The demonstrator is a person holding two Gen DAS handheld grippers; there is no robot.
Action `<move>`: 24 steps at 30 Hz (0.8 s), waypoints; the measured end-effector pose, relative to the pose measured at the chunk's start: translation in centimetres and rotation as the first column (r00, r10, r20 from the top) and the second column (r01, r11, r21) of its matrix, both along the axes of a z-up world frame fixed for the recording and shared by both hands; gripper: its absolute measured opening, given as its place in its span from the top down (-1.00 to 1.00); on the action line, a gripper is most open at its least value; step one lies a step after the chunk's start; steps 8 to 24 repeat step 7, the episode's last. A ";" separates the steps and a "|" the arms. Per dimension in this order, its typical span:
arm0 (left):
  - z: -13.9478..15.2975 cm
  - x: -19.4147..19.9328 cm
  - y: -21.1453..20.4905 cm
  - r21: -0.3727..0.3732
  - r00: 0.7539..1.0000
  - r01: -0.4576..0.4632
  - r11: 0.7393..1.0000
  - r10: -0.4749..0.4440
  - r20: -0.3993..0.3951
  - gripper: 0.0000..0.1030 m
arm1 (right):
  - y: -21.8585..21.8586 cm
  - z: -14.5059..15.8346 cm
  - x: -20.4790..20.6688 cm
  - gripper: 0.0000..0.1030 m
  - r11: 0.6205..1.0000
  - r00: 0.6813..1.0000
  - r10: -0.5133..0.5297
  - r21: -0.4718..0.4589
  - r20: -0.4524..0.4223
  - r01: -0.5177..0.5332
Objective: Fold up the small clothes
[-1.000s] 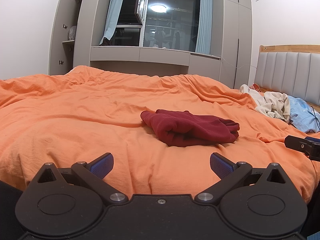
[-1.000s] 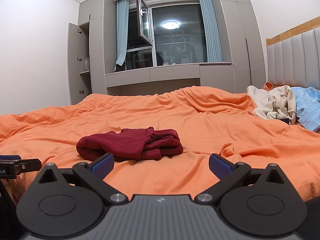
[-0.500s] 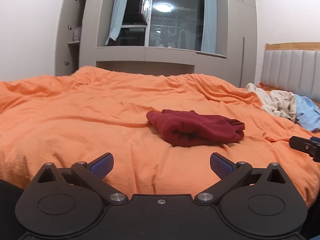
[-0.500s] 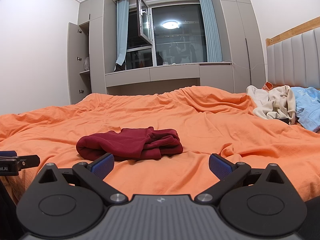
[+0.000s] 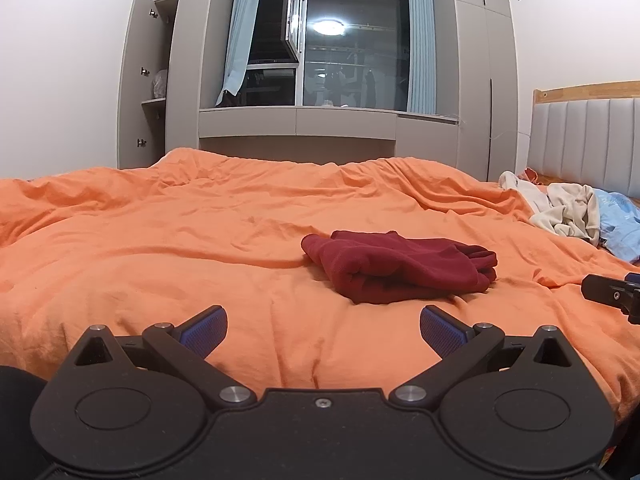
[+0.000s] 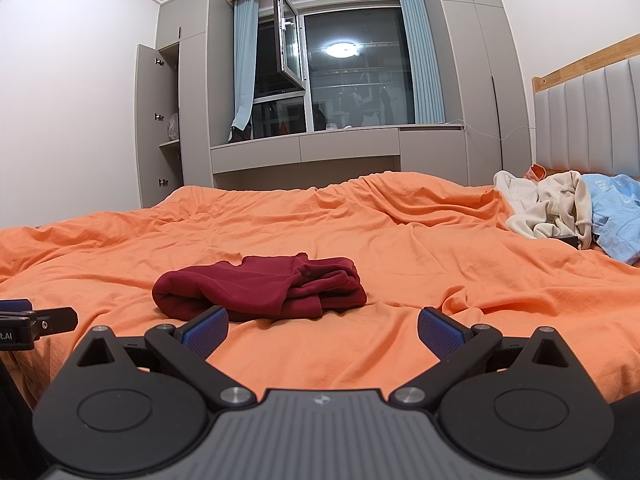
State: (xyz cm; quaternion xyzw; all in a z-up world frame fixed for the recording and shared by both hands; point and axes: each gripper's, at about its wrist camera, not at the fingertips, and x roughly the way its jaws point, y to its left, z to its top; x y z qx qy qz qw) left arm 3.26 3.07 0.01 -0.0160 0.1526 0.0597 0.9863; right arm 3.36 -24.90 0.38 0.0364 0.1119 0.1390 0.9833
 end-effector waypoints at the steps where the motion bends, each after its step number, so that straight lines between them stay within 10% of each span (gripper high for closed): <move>1: 0.1 0.1 -0.1 0.000 1.000 -0.001 1.000 0.001 0.000 -0.99 | 0.0 0.0 0.0 -1.00 1.000 1.000 0.000 0.000 0.000 0.000; 24: 0.3 0.0 -0.2 0.000 1.000 -0.010 1.000 0.010 -0.001 -0.99 | 0.0 0.0 0.0 -1.00 1.000 1.000 0.000 -0.001 -0.001 0.000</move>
